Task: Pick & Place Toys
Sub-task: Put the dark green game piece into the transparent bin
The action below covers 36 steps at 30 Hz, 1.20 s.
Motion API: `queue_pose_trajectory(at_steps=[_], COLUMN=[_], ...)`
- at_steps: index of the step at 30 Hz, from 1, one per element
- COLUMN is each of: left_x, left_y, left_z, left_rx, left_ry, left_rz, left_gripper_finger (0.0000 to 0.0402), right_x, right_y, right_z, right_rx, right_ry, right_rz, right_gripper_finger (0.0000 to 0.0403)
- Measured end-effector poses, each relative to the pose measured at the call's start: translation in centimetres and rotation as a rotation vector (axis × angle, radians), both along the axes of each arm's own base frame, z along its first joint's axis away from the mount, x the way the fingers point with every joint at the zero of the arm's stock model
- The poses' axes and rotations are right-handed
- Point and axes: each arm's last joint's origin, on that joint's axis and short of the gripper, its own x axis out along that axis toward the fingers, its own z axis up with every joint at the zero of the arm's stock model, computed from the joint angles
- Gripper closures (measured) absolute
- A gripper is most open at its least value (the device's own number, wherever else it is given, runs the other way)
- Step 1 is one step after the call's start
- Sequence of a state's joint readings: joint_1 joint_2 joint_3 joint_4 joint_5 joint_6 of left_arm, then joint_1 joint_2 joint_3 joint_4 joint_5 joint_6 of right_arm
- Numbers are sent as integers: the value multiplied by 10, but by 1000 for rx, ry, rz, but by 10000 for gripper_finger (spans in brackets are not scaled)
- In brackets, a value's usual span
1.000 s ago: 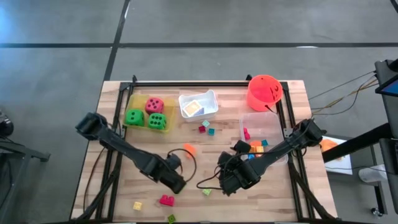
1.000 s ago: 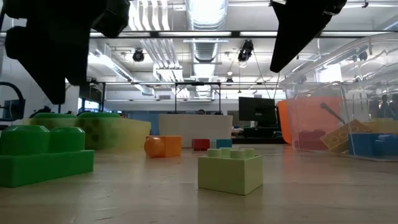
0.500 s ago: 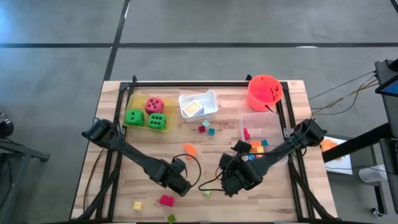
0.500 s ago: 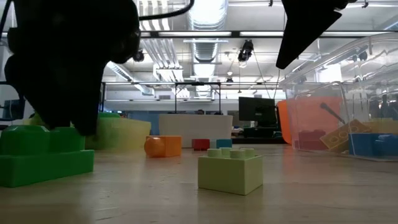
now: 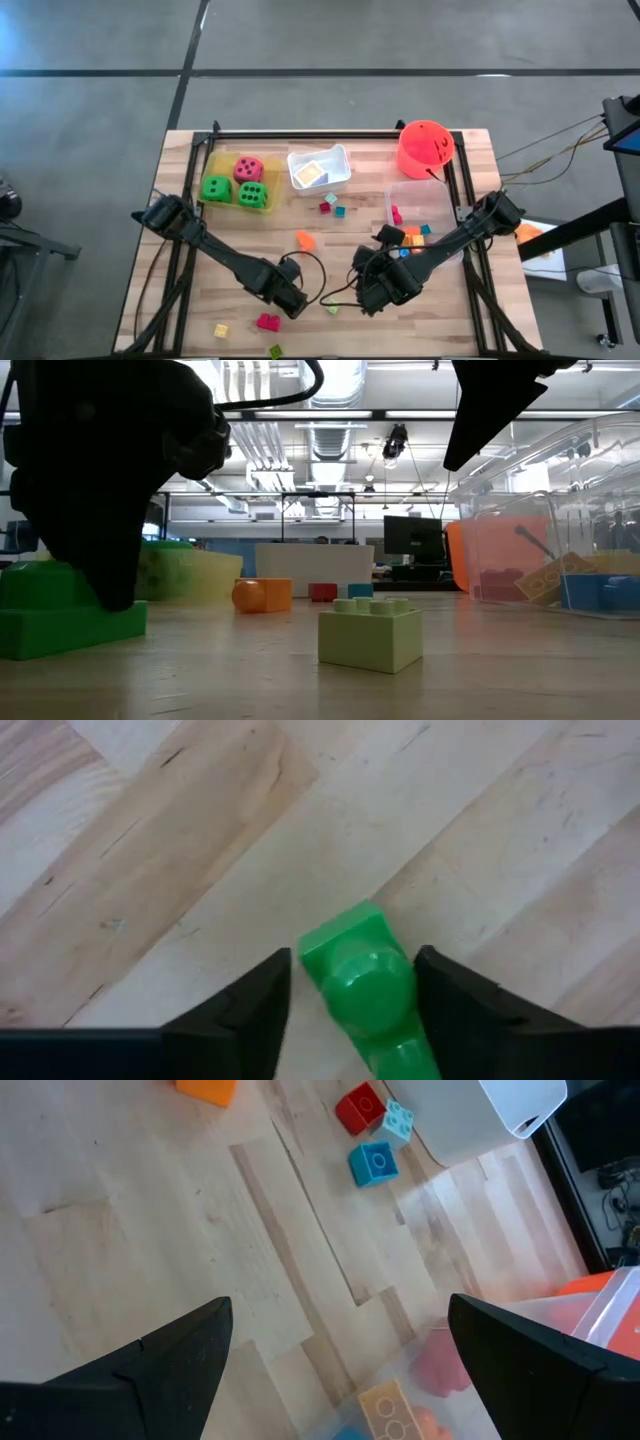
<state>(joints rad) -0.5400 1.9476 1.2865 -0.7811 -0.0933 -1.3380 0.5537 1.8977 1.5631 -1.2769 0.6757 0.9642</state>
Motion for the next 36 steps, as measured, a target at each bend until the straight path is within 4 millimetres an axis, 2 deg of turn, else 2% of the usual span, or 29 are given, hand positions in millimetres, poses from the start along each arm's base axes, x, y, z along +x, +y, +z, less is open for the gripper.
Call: queue_pose_trajectory(at_steps=[4,7,15,20,24,30,36], left_x=[-1,-2,-3,-6,-9,-16,-33], left_y=[0,1,2,4,9,18,32], left_z=[-1,-2,-4,4,27,67,104], left_rx=[-3,0,5,27,74,172,264], left_ry=[-1,-1,1,-29,-125,-296,-437], left_rz=[18,15,-8,-31,-63,-94,-126], left_gripper_finger=[261,285,295,296,297,298,298], right_x=[0,0,0,0,-1,2,8], right_y=[0,0,0,1,4,10,12], right_z=[0,0,0,1,3,9,20], right_rx=[0,0,1,-37,-124,-103,-89], right_ry=[0,0,0,-9,-66,-148,-278], right_rz=[0,0,0,23,51,83,82], right_gripper_finger=[39,39,39,39,39,39,39])
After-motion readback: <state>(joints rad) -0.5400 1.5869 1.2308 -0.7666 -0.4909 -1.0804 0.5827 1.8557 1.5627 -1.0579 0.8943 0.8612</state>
